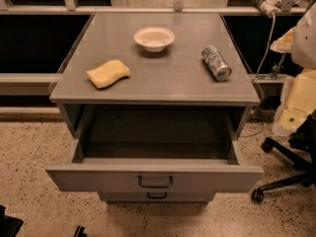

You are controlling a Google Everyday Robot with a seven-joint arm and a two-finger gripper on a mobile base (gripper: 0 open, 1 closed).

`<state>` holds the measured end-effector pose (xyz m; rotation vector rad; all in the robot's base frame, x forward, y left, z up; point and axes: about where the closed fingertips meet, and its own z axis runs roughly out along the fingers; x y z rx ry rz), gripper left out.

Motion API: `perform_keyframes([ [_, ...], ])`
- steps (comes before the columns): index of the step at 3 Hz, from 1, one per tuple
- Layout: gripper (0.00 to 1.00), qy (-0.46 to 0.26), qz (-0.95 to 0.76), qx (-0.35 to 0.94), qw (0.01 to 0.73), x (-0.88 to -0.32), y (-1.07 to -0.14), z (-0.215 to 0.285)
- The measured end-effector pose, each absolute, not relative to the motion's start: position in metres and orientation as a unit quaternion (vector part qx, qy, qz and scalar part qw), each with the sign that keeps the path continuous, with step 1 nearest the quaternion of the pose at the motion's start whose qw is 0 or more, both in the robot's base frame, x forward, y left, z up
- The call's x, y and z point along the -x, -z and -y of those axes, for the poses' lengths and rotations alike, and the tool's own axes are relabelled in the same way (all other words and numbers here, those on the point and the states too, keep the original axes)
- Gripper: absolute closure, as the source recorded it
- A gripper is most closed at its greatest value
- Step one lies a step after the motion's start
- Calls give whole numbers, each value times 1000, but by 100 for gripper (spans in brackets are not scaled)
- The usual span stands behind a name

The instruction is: Close top drawer

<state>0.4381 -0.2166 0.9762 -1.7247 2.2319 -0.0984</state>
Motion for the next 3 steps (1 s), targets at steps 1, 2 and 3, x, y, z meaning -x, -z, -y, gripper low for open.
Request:
perform_keyframes([
  [1, 0, 34, -781, 603, 159, -438, -976, 217],
  [2, 0, 34, -782, 599, 169, -433, -973, 217],
  [3, 0, 15, -780, 591, 206, -406, -955, 212],
])
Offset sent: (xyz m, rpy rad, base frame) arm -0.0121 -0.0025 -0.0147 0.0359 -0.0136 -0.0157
